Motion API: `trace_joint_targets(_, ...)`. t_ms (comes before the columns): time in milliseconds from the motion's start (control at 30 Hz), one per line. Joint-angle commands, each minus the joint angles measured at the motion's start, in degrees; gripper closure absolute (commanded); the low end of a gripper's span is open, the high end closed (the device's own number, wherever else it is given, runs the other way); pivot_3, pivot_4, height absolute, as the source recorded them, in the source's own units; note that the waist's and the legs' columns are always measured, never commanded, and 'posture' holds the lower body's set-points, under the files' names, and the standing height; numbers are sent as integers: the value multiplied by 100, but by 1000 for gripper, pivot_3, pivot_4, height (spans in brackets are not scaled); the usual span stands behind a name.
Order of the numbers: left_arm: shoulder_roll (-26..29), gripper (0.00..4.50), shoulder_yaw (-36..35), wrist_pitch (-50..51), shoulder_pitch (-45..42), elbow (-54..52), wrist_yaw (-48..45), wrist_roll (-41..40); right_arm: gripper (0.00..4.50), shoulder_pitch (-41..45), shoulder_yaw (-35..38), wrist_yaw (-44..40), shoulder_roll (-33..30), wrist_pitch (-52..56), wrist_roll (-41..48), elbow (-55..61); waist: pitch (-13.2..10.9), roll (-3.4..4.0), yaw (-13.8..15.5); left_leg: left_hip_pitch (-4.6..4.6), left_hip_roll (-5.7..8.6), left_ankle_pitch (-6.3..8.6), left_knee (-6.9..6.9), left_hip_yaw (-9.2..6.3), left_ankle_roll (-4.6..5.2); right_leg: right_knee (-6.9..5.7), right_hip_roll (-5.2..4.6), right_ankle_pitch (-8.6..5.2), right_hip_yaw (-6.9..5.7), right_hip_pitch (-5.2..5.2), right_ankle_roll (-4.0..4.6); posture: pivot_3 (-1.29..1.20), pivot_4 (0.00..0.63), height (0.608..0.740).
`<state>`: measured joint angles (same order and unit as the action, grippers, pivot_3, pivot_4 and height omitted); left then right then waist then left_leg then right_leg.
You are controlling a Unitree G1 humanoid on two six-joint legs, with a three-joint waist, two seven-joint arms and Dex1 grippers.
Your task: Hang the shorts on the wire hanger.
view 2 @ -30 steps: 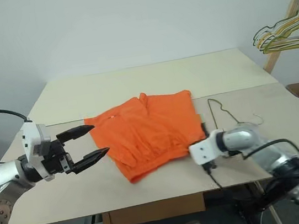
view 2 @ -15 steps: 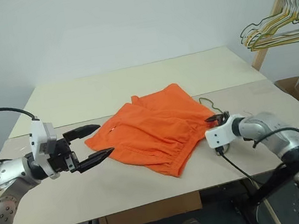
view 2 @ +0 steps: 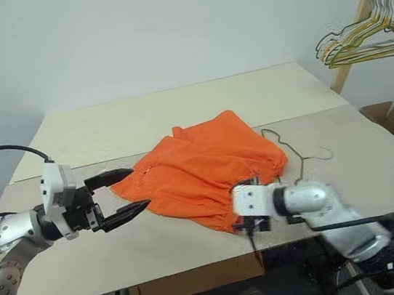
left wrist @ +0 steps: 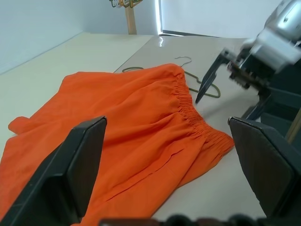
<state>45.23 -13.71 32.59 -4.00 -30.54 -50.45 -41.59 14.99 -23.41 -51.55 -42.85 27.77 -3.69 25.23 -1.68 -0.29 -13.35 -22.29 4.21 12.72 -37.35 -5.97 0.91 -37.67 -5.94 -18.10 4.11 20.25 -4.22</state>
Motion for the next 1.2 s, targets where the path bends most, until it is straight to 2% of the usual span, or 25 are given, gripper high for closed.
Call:
trace_joint_targets(33,43,0,-77,-112,-18,-126,-21,14,66,382,-375,132,279,1129,-343,251,-1,1,41,2,0,0,0,0,0,1,-1,0,-1,2,0,-261,16,740)
trace_joint_targets(167,39,0,-77,-116,3,-148,-21,20,66,745,-1145,344,420,1654,-1184,87,-1,2,95,8,0,1,0,-1,-2,1,-1,1,-3,12,1,-252,10,740)
trace_joint_targets(233,37,0,-86,-124,3,-141,-19,24,66,807,-1280,456,459,1767,-1402,6,0,1,112,9,0,1,0,-1,-2,2,-1,1,-3,12,2,-249,8,740)
trace_joint_targets(333,34,0,-109,-137,27,-142,-13,32,613,842,-1292,491,436,1801,-1542,2,1,0,145,14,0,1,0,-1,-2,1,0,2,-4,9,3,-246,6,740)
trace_joint_targets(700,34,0,51,-399,129,-95,-19,441,4369,731,-1141,460,-121,1144,-2086,-29,1,0,152,13,1,1,0,-1,-3,0,1,2,-6,11,4,-247,0,740)
trace_joint_targets(833,232,0,366,-820,137,164,-169,1149,4456,629,-764,473,-355,251,-1840,-155,1,0,149,12,1,1,0,-1,-3,3,0,2,-8,8,4,-261,0,740)
trace_joint_targets(1000,666,0,1099,-2167,-19,1255,-372,2761,4456,313,43,161,-977,-2207,-876,-444,-2,5,137,15,3,1,3,1,-3,7,0,2,-9,3,4,-272,0,740)
trace_joint_targets(1200,842,0,2131,-4439,-699,3074,-217,4683,4456,-63,708,-383,-1295,-2932,-110,-551,-2,2,128,11,2,1,3,1,-2,6,-4,2,-13,0,3,-289,0,740)
